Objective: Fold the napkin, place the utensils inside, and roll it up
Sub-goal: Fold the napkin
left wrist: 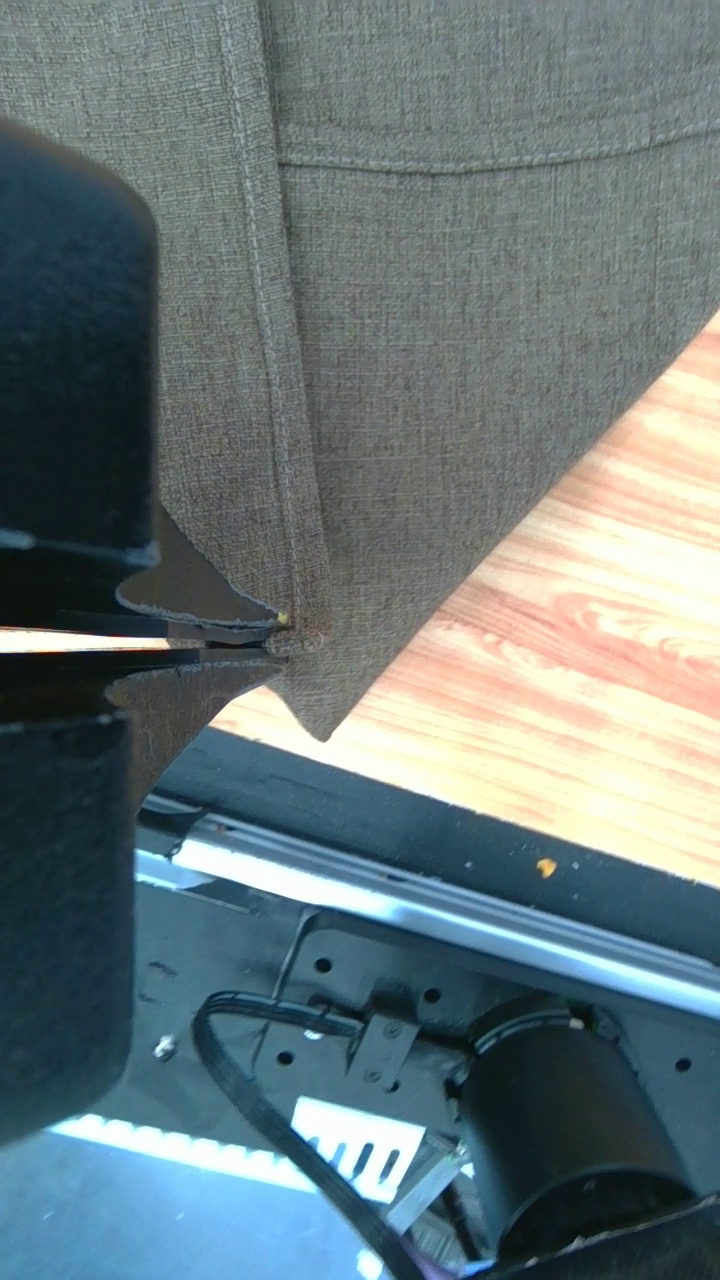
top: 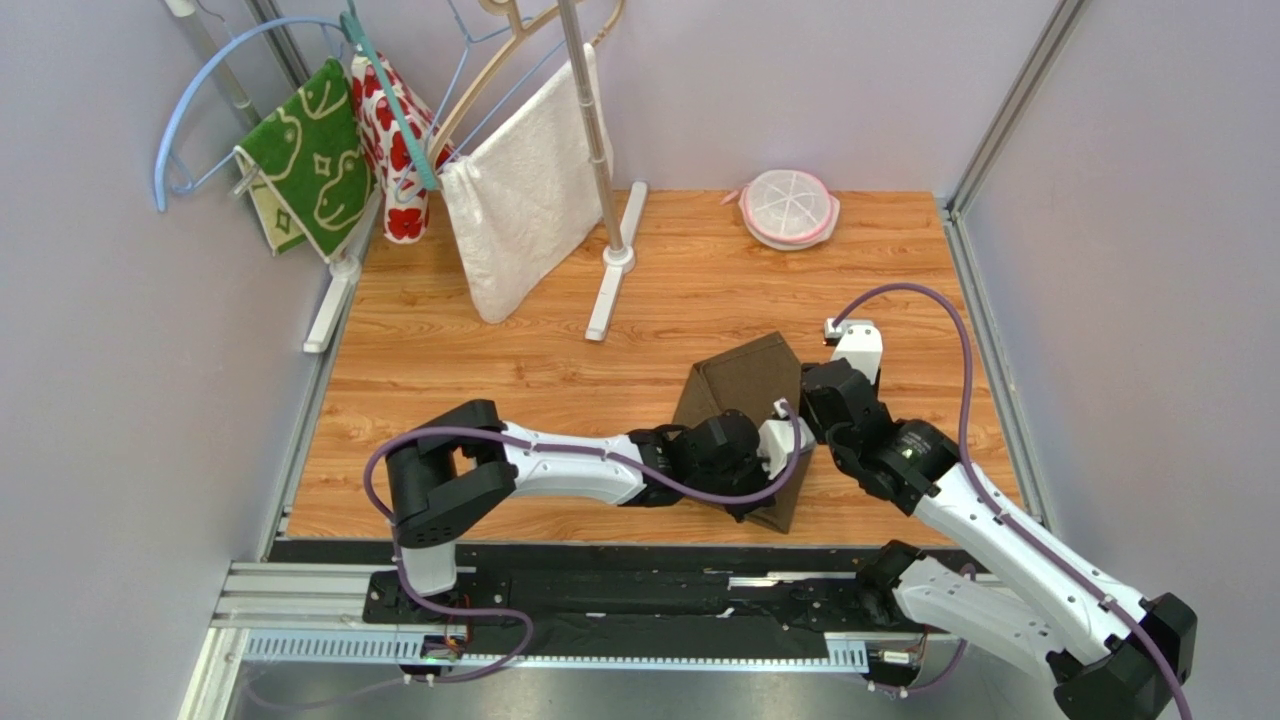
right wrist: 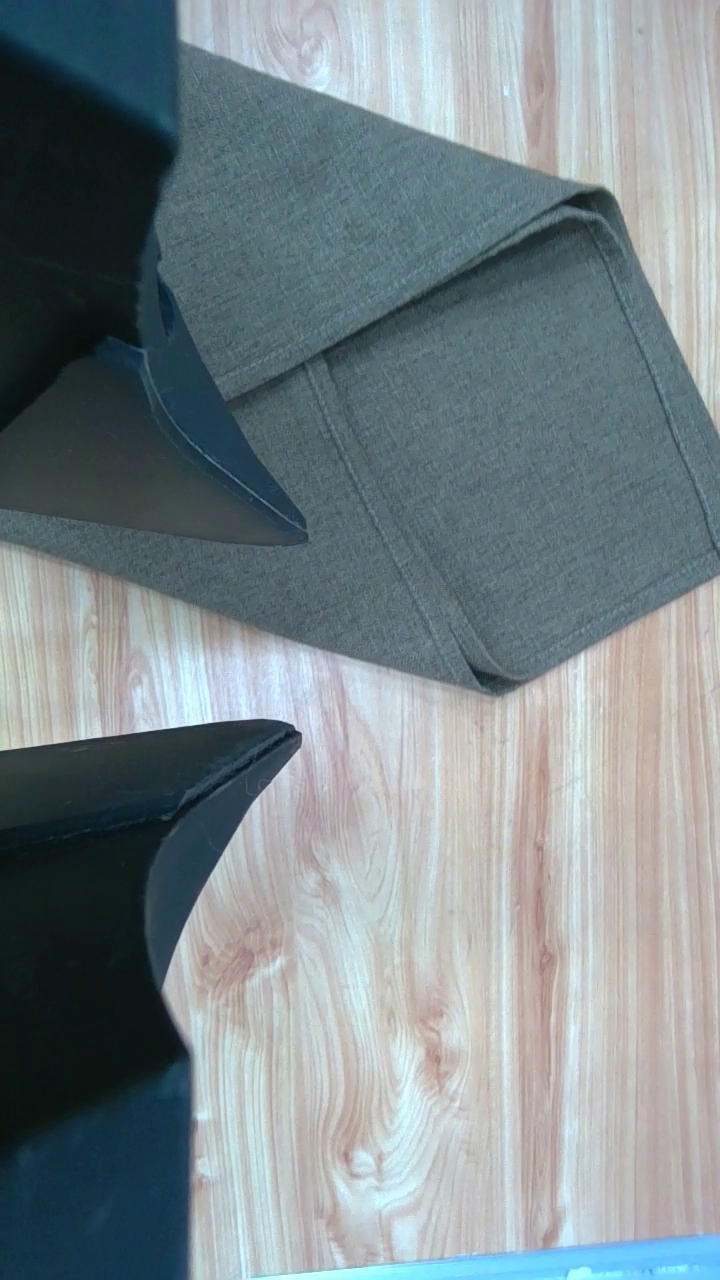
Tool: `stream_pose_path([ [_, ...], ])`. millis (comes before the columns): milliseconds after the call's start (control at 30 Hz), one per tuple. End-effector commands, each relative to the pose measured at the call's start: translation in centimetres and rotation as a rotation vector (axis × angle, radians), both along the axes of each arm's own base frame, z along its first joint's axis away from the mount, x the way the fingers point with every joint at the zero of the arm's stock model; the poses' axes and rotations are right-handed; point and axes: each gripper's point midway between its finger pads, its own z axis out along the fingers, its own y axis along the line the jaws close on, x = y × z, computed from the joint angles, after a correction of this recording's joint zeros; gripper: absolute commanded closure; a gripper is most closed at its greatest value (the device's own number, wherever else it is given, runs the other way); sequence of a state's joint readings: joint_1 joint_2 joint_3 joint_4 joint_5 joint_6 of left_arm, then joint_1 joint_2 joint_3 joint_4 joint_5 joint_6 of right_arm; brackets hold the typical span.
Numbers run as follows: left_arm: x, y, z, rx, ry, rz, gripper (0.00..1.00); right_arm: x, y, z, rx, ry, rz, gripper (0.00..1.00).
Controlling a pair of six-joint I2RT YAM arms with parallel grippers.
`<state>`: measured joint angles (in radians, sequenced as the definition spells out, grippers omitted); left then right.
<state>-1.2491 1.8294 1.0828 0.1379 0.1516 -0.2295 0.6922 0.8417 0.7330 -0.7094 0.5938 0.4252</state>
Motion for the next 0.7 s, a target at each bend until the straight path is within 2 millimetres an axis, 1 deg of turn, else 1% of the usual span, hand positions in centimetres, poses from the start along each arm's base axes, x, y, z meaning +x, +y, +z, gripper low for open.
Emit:
stream_pose_path([
  [0, -0.7, -2.2, 0.5, -0.028, -0.044, -0.03, 1.0, 1.1, 4.4, 3.0, 0.212, -0.095, 0.088, 0.5],
  [100, -0.8, -2.3, 0.0, -0.02, -0.042, -0.027, 1.0, 1.1, 4.4, 2.8, 0.209, -0.093, 0.082, 0.5],
  [167, -1.3, -2.5, -0.6, -0.009, -0.025, -0.045, 1.0, 1.2, 4.2, 2.8, 0.205, -0.092, 0.073, 0.49],
  [200, -1.5, -2.6, -0.7, -0.005, -0.017, -0.052, 0.98, 1.2, 4.2, 2.8, 0.207, -0.094, 0.067, 0.49],
  [233, -1.8, -2.7, -1.0, -0.002, -0.002, -0.059, 0.8, 1.4, 3.9, 2.8, 0.195, -0.098, 0.048, 0.49],
  [300, -2.1, -2.5, -1.1, 0.0, 0.023, -0.056, 0.58, 1.5, 2.8, 2.9, 0.169, -0.107, -0.002, 0.49],
  [333, -2.2, -2.6, -0.9, -0.012, 0.023, -0.055, 0.45, 1.5, 2.5, 3.2, 0.168, -0.113, -0.018, 0.49],
  [367, -2.2, -2.4, -0.7, -0.018, 0.025, -0.053, 0.37, 1.5, 2.1, 3.3, 0.159, -0.11, -0.029, 0.49],
  [400, -2.4, -2.2, -0.1, -0.031, 0.028, -0.052, 0.22, 1.5, 1.7, 3.5, 0.159, -0.115, -0.044, 0.49],
  [500, -2.7, -1.4, 1.2, -0.054, 0.033, -0.049, 0.19, 1.6, 1.0, 4.2, 0.164, -0.131, -0.061, 0.49],
  [567, -2.5, -1.0, 2.2, -0.074, 0.025, -0.025, 0.18, 1.5, 0.7, 4.6, 0.167, -0.139, -0.069, 0.48],
  [633, -2.5, 0.0, 3.4, -0.093, 0.022, -0.002, 0.17, 1.4, 0.4, 4.6, 0.162, -0.136, -0.073, 0.48],
  [667, -2.1, 0.5, 3.6, -0.092, 0.009, 0.03, 0.17, 1.4, 0.4, 4.6, 0.163, -0.133, -0.07, 0.48],
])
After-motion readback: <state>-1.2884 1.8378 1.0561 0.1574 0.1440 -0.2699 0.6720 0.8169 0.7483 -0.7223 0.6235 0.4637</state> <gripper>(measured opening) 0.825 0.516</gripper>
